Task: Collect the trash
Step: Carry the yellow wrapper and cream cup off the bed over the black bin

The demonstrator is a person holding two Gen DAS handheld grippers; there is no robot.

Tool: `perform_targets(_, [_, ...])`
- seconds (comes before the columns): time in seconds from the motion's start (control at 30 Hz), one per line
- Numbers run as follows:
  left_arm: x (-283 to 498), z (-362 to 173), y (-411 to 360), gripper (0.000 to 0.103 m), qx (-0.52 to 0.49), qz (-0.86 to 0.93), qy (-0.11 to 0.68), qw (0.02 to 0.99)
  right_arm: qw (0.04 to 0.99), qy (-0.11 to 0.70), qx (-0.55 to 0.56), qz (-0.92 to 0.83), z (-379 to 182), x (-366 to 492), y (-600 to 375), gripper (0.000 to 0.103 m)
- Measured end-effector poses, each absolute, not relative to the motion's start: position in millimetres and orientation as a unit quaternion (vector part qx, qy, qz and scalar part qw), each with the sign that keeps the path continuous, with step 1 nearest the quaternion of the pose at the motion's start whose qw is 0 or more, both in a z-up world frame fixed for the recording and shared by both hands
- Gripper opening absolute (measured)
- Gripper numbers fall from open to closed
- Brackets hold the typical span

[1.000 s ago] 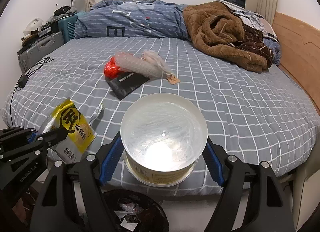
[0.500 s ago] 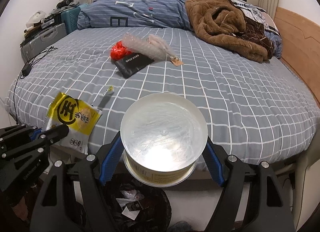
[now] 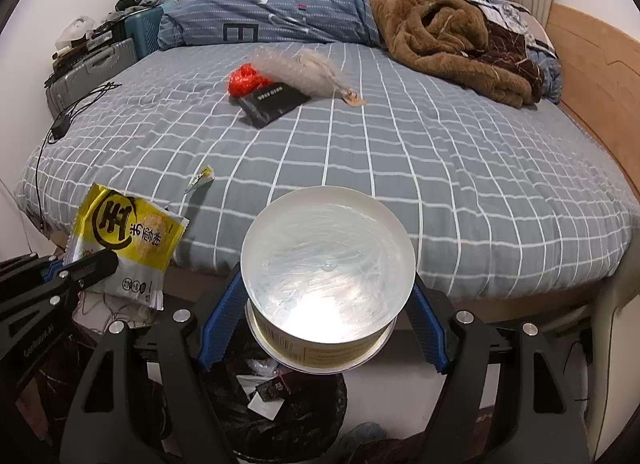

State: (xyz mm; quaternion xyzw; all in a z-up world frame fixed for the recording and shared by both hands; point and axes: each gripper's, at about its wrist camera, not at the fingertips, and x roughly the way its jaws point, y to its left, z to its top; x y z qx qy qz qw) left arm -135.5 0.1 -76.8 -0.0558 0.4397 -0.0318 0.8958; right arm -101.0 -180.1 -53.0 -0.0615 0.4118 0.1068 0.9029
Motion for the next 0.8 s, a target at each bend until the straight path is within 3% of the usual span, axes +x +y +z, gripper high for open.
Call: perform_targets(0.8, [-165, -114, -22, 0.008, -0.053, -0.042, 0.489, 0.869, 0.878, 0.464, -0.067, 0.094, -91, -135, -194, 0.072])
